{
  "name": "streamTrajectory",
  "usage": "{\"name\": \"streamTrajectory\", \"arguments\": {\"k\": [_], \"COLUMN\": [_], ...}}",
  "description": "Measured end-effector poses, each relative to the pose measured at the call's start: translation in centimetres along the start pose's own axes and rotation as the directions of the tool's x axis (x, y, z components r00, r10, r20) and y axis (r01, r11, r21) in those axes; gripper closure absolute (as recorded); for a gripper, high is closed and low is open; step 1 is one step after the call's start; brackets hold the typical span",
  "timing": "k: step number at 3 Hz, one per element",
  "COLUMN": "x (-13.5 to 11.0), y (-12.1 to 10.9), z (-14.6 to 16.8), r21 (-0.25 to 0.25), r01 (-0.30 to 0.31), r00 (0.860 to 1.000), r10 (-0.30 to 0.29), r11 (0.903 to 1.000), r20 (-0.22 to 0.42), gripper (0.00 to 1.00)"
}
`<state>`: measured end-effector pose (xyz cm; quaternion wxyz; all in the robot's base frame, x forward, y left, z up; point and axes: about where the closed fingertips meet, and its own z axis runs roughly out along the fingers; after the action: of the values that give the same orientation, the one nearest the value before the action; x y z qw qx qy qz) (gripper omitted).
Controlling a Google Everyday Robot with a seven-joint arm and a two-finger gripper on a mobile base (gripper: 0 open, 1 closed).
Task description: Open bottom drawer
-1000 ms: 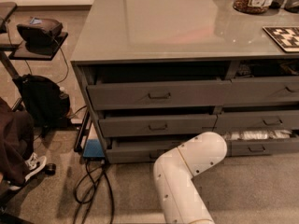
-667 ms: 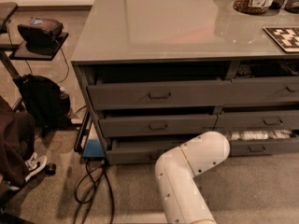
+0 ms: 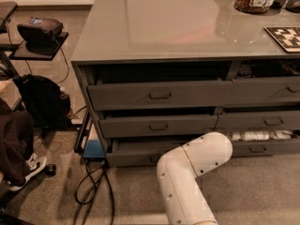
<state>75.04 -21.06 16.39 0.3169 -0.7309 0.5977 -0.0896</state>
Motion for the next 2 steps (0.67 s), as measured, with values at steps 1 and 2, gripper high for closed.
{"name": "streamTrajectory", "arguments": {"k": [1, 2], "x": [0.19, 0.34], "y": [-0.17, 0.25], "z": [0.12, -0.58], "r21": [0.002, 0.005], "r01": [-0.015, -0.030], "r00": [1.000, 0.999], "r10": [0.015, 0.030], "r11": [0.9999, 0.9995], "r20": [-0.012, -0.018], "gripper": [1.00, 1.00]}}
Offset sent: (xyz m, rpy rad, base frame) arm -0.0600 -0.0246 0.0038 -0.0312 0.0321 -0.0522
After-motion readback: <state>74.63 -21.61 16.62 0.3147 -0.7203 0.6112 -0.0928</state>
